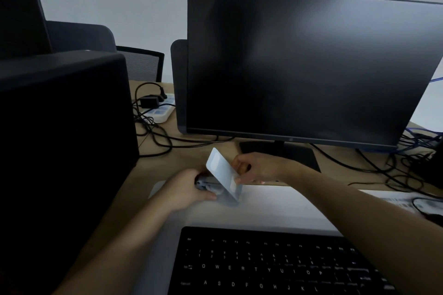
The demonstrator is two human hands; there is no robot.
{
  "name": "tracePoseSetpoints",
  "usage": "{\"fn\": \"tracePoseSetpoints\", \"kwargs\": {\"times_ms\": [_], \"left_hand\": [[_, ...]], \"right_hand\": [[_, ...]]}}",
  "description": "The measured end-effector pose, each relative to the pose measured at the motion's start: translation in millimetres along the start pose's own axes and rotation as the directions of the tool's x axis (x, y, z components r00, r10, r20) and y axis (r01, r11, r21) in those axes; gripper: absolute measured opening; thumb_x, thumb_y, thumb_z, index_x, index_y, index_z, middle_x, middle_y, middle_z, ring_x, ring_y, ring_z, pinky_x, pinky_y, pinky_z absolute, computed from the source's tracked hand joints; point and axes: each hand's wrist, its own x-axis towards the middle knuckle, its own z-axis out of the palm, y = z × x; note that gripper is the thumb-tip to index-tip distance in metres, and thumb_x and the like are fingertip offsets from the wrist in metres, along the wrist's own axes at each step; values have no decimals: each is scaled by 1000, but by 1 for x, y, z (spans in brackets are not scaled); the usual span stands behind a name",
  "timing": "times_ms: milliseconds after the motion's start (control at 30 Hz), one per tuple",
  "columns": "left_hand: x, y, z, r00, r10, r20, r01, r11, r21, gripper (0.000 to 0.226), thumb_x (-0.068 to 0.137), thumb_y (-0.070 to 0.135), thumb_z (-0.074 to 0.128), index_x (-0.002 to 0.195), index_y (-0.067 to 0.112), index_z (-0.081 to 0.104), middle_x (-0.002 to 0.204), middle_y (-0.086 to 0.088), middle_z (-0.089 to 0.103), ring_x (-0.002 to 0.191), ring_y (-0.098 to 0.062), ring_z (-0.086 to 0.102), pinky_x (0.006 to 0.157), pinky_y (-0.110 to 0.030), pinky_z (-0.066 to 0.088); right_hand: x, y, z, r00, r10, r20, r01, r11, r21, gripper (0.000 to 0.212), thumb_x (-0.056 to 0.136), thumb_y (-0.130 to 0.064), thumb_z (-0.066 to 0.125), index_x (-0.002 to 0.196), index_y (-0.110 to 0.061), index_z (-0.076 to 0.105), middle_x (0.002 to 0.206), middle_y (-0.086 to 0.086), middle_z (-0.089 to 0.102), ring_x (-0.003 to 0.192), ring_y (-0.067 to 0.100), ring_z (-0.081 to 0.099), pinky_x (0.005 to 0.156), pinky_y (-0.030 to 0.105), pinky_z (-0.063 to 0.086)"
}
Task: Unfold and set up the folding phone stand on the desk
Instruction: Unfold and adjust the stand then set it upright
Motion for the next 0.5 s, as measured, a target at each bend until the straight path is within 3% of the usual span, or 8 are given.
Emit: {"fn": "tracePoseSetpoints", "kwargs": {"times_ms": [100, 200, 300, 400, 500], "left_hand": [[-1, 1, -3, 1000, -6, 2, 6, 1000, 13, 36, 62, 40, 84, 89, 41, 59, 84, 23, 67, 80, 10, 60, 59, -5, 41], [0, 1, -2, 1000, 6, 11, -6, 1000, 29, 37, 63, 39, 84, 90, 39, 58, 82, 24, 63, 75, 15, 54, 59, 0, 38], [1, -2, -1, 1000, 8, 12, -8, 1000, 14, 38, 64, 37, 84, 94, 33, 61, 88, 19, 66, 83, 8, 58, 64, -6, 42], [2, -4, 1, 1000, 12, -2, -12, 1000, 9, 33, 68, 34, 82, 96, 27, 65, 93, 12, 70, 88, -4, 64, 75, -22, 49], [1, -6, 4, 998, 30, -54, -31, 999, -17, 23, 68, 29, 82, 76, 37, 62, 79, 15, 70, 74, 3, 63, 61, -12, 44]], "right_hand": [[3, 7, 7, 999, -11, -39, 9, 999, -53, 31, 84, -33, 69, 112, -23, 61, 99, -7, 63, 95, 16, 61, 79, 27, 50], [4, 9, 9, 997, -13, -75, 8, 997, -77, 35, 83, -38, 69, 114, -23, 62, 102, -6, 63, 92, 13, 60, 71, 21, 48], [4, 13, 9, 996, -20, -92, 12, 996, -87, 38, 81, -39, 71, 114, -20, 65, 105, -4, 66, 93, 14, 61, 75, 25, 51], [1, 13, 7, 989, -46, -139, 64, 989, 130, 33, 82, -31, 73, 113, -20, 66, 105, -2, 67, 93, 15, 64, 68, 23, 54], [0, 3, 3, 975, -56, -216, 121, 945, 303, 25, 92, -31, 62, 116, -25, 65, 109, -6, 64, 98, 13, 61, 64, 21, 51]]}}
